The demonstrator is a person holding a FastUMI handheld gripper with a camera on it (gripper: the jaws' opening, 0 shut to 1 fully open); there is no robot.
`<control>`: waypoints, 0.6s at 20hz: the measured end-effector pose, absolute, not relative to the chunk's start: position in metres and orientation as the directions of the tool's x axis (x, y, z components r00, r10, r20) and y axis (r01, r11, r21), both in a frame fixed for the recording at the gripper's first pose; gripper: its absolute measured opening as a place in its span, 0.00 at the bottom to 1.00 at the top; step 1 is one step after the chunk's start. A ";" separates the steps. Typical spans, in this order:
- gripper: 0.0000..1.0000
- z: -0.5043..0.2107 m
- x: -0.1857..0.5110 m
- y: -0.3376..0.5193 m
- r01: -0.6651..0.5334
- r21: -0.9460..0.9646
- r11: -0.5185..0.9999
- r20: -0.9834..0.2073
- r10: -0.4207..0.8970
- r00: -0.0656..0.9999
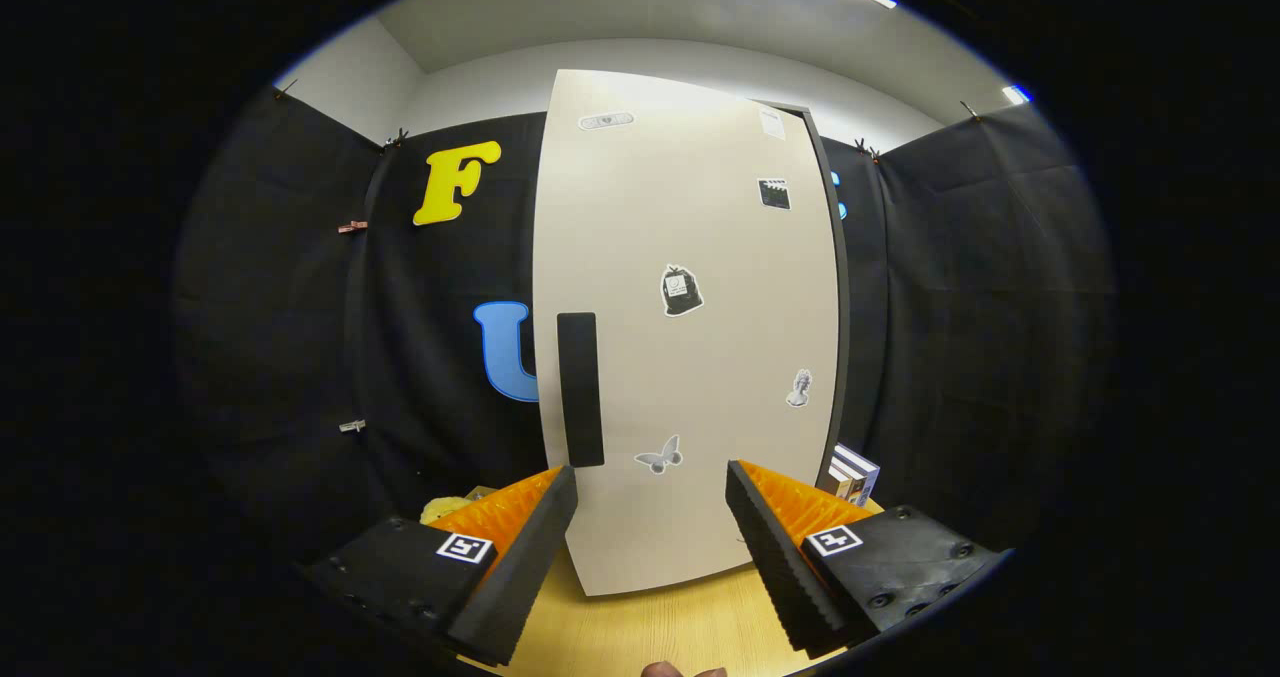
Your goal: Open the shoe cabinet door, grab the shoes and put them into the shoe cabinet, then close the shoe cabinet door.
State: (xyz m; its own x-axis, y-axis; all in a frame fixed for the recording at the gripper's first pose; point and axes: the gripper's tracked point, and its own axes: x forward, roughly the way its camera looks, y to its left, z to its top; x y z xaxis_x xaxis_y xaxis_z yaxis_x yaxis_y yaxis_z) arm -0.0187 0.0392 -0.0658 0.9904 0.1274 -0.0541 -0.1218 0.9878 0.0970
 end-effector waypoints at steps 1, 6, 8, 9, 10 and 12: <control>0.98 -0.065 -0.019 0.038 -0.120 0.092 0.988 -0.052 0.125 0.991; 0.98 -0.068 -0.020 0.033 -0.116 0.101 0.988 -0.061 0.123 0.991; 0.98 -0.068 -0.021 0.028 -0.111 0.105 0.988 -0.061 0.118 0.991; 0.98 -0.068 -0.022 0.027 -0.109 0.107 0.988 -0.061 0.116 0.991; 0.98 -0.069 -0.022 0.025 -0.107 0.107 0.988 -0.061 0.114 0.992; 0.98 -0.068 -0.020 0.021 -0.105 0.114 0.988 -0.063 0.113 0.992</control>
